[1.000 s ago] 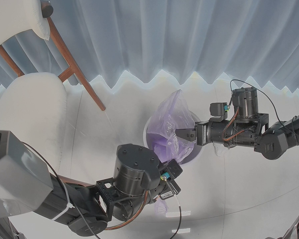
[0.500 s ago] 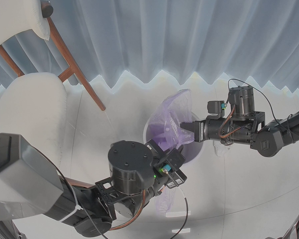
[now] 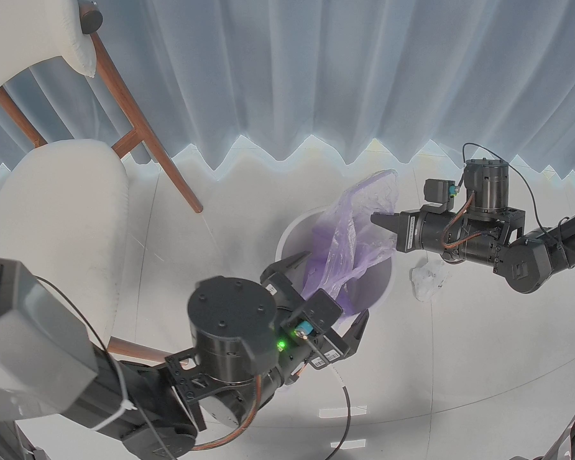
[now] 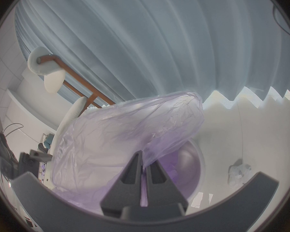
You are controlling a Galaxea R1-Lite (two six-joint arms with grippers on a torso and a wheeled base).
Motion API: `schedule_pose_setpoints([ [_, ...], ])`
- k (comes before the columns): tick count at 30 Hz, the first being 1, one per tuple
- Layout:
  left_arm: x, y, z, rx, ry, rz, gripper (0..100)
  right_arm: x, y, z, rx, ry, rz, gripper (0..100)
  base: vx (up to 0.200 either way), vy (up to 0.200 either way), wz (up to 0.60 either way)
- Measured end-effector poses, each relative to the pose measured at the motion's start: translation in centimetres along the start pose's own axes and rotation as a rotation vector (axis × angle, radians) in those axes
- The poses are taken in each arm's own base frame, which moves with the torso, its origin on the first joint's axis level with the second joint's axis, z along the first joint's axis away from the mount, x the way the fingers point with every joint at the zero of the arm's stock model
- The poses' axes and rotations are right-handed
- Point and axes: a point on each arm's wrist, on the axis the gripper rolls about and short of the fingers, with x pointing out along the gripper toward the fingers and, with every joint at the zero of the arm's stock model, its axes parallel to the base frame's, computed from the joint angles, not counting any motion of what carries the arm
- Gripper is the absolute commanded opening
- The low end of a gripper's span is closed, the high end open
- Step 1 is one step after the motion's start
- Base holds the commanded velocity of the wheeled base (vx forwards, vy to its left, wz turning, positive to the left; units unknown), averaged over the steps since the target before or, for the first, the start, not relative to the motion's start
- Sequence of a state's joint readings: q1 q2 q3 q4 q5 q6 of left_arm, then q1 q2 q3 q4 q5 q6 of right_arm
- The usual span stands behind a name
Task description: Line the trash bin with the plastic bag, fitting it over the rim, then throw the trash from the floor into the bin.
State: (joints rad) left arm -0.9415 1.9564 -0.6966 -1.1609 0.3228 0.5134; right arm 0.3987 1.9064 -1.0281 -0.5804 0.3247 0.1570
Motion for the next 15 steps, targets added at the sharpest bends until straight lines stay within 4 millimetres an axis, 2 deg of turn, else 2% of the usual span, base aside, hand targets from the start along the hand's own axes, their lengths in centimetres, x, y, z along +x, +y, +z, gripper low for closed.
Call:
schedule_pose_setpoints([
  [8, -3.7, 2.6, 1.4, -0.130, 0.094, -0.033, 100, -0.6, -1.2, -0.3, 0.015, 0.009, -0.003, 0, 0.000, 0.000, 0.00],
  [15, -6.0, 4.9, 3.8, -0.520, 0.050, -0.080, 100, -1.3, -1.2, -1.0, 0.019, 0.031, 0.006, 0, 0.000, 0.000, 0.00],
])
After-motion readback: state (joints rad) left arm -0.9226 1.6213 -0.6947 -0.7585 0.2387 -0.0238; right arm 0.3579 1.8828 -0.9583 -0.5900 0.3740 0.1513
